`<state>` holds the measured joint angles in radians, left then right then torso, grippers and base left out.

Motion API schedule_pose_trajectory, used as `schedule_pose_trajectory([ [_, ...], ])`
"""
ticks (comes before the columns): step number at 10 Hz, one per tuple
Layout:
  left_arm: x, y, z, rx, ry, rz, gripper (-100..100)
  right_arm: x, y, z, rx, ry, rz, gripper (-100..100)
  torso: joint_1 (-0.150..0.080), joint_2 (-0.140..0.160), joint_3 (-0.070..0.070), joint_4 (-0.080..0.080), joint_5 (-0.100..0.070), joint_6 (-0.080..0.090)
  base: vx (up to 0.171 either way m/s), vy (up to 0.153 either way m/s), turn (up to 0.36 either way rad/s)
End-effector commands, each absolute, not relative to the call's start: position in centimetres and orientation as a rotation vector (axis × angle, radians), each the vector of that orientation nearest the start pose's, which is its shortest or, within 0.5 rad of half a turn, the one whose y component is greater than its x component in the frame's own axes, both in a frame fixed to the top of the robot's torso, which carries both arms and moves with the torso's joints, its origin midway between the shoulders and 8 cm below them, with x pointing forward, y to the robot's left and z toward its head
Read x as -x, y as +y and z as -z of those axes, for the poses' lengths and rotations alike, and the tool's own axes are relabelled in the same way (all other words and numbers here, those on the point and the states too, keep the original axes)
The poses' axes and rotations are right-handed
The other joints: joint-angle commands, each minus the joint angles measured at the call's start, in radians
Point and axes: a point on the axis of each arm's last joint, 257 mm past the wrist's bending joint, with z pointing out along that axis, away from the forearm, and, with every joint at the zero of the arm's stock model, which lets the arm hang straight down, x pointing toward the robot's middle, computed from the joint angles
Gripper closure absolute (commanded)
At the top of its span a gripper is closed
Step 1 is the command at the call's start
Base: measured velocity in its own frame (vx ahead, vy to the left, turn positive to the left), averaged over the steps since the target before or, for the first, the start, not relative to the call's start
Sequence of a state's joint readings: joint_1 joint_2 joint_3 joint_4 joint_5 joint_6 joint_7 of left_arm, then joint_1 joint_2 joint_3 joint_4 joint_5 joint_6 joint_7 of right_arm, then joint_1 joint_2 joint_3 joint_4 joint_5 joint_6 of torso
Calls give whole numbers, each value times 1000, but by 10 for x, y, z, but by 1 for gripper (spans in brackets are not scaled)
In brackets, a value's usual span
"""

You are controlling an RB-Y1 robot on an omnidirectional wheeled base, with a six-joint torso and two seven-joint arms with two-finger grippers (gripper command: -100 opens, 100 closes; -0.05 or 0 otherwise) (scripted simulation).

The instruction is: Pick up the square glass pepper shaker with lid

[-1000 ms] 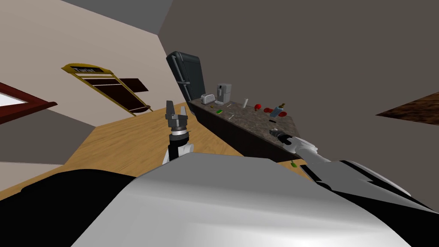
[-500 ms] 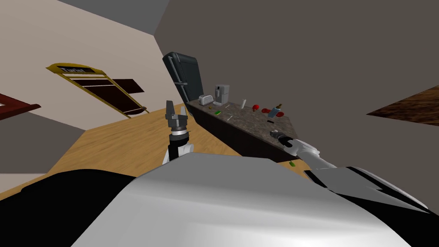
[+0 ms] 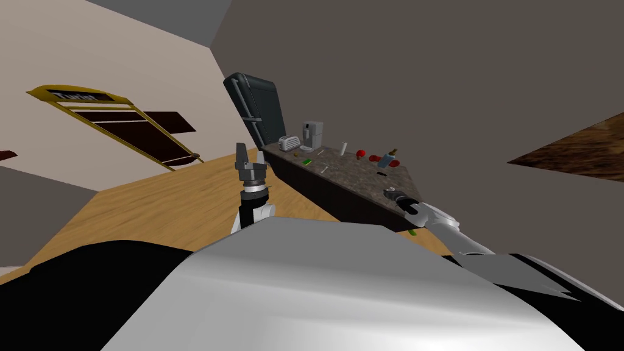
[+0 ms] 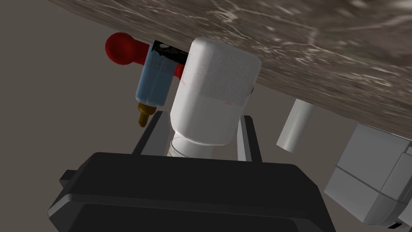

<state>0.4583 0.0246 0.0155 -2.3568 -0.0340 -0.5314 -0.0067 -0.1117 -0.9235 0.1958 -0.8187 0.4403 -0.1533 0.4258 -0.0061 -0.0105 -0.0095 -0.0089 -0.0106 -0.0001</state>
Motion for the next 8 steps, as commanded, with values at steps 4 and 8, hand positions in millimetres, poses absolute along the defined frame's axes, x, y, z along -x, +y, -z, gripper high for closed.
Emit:
schedule_pose_trajectory([
  [4,-323,267,-76,496,550,1306,0,-430,-629,337,23,2058,396,100,-2,-4,-3,-2,-3,-3,94,-15,-73],
  [8,-323,267,-76,496,550,1306,0,-413,-601,336,74,2047,350,100,-1,-5,-5,-5,-7,-5,81,-3,-64],
])
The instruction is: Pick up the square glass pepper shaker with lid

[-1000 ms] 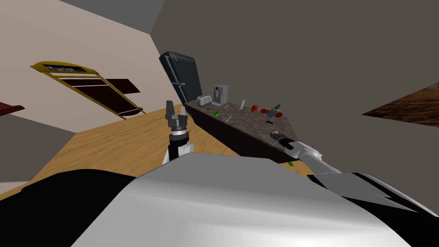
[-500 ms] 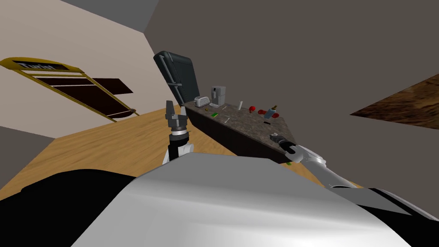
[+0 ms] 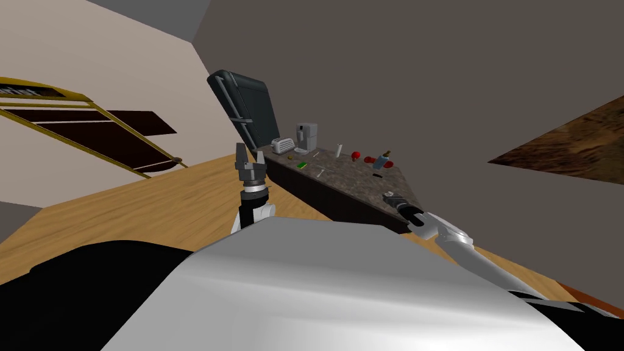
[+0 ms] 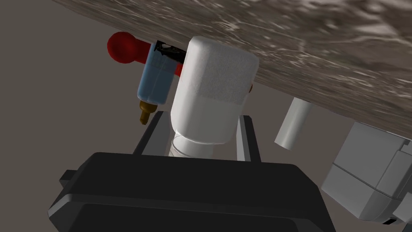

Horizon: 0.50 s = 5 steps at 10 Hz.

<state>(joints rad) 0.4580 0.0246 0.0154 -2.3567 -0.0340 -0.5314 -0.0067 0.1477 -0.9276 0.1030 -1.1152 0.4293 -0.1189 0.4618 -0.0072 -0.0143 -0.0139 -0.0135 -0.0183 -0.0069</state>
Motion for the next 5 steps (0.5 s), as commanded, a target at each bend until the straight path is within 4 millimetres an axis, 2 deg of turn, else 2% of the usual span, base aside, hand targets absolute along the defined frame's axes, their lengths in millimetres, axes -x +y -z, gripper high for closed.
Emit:
schedule_pose_trajectory([
  [1,-323,266,-76,496,550,1306,0,-403,-609,330,63,2039,375,100,0,0,0,0,0,0,93,-12,-108],
  [3,-323,267,-76,496,550,1306,0,-391,-595,337,86,2054,349,100,-1,-2,-1,0,0,1,85,-5,-50],
  [4,-323,266,-76,496,550,1306,0,-386,-600,327,83,2037,371,100,0,0,0,0,0,0,114,-4,-160],
  [5,-323,267,-76,496,550,1306,0,-378,-590,330,99,2045,351,100,-1,-2,-1,0,1,3,122,-14,-97],
])
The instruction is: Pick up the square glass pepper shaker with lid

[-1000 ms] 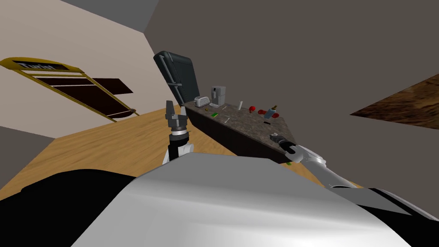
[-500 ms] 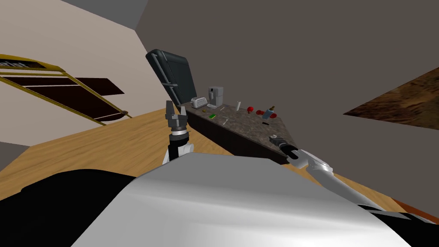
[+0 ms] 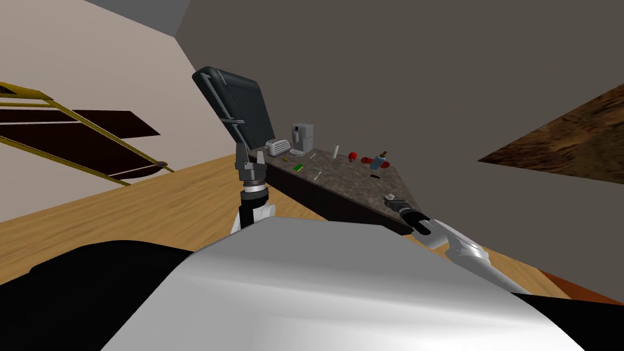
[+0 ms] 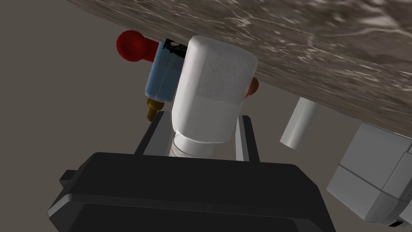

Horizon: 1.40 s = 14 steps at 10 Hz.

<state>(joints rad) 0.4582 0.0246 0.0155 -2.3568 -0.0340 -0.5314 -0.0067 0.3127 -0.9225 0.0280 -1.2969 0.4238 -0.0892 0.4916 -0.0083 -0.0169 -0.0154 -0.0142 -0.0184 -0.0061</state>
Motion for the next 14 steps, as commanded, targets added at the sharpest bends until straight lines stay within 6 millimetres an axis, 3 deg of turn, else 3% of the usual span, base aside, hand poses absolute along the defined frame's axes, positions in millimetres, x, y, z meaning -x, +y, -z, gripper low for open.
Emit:
schedule_pose_trajectory([
  [1,-323,267,-76,496,550,1306,0,-378,-578,328,116,2039,329,100,0,0,0,0,0,0,51,-6,20],
  [2,-323,266,-76,496,550,1306,0,-370,-587,319,109,2031,362,100,1,2,1,0,0,-1,70,5,-111],
  [4,-323,266,-76,496,550,1306,0,-357,-575,325,127,2047,339,100,1,2,1,0,1,0,84,2,-58],
  [5,-323,266,-76,496,550,1306,0,-362,-564,320,142,2032,319,100,1,2,1,0,0,-1,25,1,11],
  [6,-323,266,-76,496,550,1306,0,-352,-575,311,135,2027,356,100,1,4,2,1,0,-2,101,1,-119],
  [8,-323,266,-76,496,550,1306,0,-340,-559,315,157,2041,326,100,0,1,0,0,0,0,82,-5,-59],
  [9,-323,266,-76,496,550,1306,0,-345,-550,310,168,2026,311,100,0,3,1,0,0,-1,10,2,11],
  [10,-323,266,-76,496,550,1306,0,-336,-556,300,170,2021,341,100,1,5,3,1,0,-2,74,9,-171],
  [11,-323,267,-76,496,550,1306,0,-330,-549,302,179,2027,328,100,1,3,2,1,1,1,113,17,-97],
  [13,-323,266,-76,496,550,1306,0,-330,-536,298,196,2020,304,100,1,2,1,0,0,-2,41,-1,26],
  [14,-323,266,-76,496,550,1306,0,-328,-539,299,191,2023,311,100,1,4,2,1,0,-2,3,-2,11],
])
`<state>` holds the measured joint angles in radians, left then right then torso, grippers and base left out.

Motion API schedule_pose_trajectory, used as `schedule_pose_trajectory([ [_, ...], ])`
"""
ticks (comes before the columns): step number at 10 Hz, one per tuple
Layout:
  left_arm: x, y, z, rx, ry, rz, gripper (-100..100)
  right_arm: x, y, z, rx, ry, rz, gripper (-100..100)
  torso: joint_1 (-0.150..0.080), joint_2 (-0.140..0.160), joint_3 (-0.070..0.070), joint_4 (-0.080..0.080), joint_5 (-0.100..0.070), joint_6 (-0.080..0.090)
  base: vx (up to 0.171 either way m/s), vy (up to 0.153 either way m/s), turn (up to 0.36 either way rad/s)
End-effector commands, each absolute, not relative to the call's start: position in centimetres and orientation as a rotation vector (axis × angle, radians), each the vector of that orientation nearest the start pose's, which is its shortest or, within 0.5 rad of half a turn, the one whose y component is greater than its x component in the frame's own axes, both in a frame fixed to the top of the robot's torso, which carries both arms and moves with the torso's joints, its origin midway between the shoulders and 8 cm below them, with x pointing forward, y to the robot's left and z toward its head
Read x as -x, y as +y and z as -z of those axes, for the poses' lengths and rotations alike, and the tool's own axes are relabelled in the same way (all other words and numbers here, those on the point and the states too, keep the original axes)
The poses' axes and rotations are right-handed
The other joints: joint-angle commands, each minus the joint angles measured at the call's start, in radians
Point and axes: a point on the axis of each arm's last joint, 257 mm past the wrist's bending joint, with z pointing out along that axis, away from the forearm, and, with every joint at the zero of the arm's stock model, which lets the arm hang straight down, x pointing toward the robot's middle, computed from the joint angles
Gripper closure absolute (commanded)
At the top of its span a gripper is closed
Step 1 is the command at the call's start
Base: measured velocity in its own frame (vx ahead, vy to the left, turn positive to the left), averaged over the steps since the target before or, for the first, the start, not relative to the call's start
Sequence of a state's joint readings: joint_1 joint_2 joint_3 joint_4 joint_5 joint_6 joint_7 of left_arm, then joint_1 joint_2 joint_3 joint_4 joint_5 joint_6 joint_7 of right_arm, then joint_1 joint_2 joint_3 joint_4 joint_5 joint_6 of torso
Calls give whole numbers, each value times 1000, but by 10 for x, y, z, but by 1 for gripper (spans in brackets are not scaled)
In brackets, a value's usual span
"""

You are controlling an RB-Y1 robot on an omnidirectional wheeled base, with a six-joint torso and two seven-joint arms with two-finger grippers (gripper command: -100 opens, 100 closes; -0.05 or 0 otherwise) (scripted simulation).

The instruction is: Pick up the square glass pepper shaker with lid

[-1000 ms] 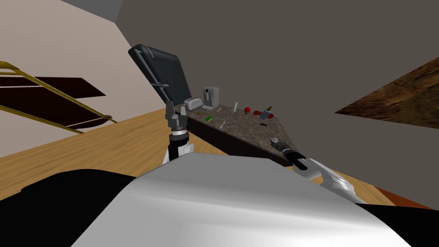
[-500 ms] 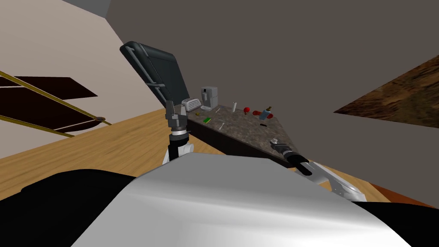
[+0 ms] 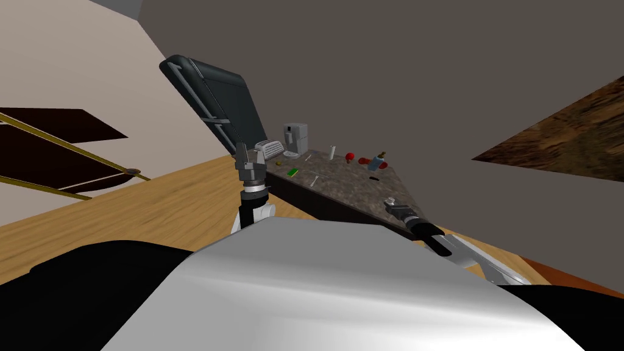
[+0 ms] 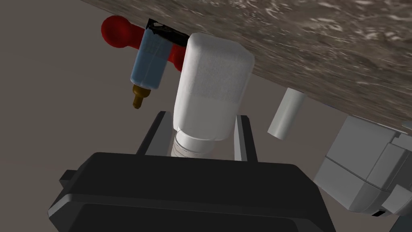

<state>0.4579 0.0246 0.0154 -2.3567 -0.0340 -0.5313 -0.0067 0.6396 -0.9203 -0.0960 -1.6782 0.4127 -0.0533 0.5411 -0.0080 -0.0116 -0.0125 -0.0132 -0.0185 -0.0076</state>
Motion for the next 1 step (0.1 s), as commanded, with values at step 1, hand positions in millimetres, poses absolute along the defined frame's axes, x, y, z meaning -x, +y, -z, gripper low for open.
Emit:
schedule_pose_trajectory([
  [1,-323,266,-76,496,550,1306,0,-329,-537,298,193,2021,308,0,0,0,0,0,0,0,0,0,0],
])
